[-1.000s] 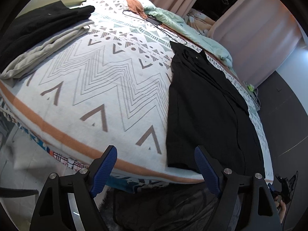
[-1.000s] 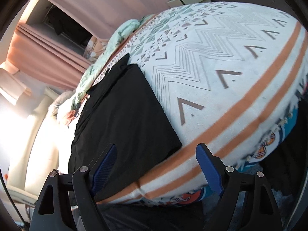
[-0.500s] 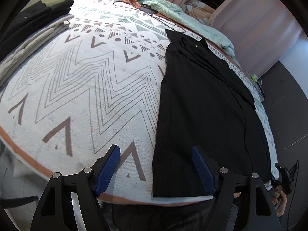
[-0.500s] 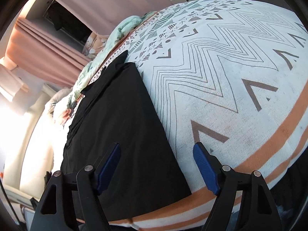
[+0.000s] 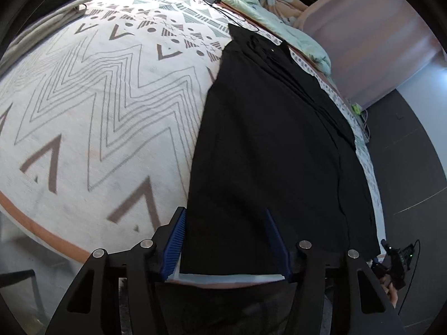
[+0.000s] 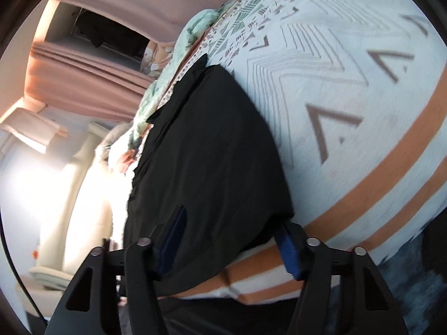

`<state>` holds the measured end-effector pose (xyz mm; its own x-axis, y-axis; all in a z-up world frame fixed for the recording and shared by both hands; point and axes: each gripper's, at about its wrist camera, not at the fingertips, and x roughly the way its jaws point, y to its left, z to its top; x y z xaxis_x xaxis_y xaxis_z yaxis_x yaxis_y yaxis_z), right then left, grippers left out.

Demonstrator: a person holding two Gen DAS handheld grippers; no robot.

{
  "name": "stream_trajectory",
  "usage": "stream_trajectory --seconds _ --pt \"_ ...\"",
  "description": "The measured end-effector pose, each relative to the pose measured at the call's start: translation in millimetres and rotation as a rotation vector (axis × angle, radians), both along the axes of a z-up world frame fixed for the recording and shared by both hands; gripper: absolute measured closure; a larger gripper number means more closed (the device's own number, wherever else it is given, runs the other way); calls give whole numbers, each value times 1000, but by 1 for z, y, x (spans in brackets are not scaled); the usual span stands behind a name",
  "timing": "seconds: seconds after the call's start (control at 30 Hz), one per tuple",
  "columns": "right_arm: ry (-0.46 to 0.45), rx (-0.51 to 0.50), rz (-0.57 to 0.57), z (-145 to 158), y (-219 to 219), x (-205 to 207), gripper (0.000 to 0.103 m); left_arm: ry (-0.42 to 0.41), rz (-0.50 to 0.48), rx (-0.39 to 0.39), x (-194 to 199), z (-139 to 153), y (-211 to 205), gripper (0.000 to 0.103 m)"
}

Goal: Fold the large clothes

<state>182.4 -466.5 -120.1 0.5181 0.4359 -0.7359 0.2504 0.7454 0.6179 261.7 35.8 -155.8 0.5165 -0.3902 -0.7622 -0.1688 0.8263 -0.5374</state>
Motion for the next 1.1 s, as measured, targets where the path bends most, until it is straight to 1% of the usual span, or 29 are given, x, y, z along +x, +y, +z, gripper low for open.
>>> stream_trajectory --seconds 0.07,0.13,0.27,0.33,0.47,0.73,0.8,0.9,0.97,1.03,1.1 --pt "-13 16 -18 -1 -1 -4 47 -5 0 -31 -3 1 -3 47" --pt "-24 44 -38 -2 -5 -6 48 -8 2 -50 -4 2 -5 48" --pt "-66 86 -68 2 -15 -11 48 -35 3 -63 -5 10 -6 48" --pt "-73 92 -75 4 -17 -11 48 -51 7 -68 -5 12 -5 48" --pt "-91 107 -79 6 -19 -7 48 -52 25 -70 -2 9 0 48" --pt "-97 59 -108 9 -20 5 48 -34 55 -74 9 3 10 48" --pt "-91 45 -107 8 -19 8 48 -22 58 -69 12 2 12 48" --pt "-57 7 -96 2 -13 14 48 -12 58 -54 13 0 16 48" --pt "-37 -4 -82 -6 -8 18 48 7 66 -73 13 -6 19 48" --pt "-39 -16 -80 -8 -4 19 48 15 63 -106 10 -10 20 48" --pt "-47 -9 -76 -9 -2 19 48 18 47 -118 4 -9 20 48"
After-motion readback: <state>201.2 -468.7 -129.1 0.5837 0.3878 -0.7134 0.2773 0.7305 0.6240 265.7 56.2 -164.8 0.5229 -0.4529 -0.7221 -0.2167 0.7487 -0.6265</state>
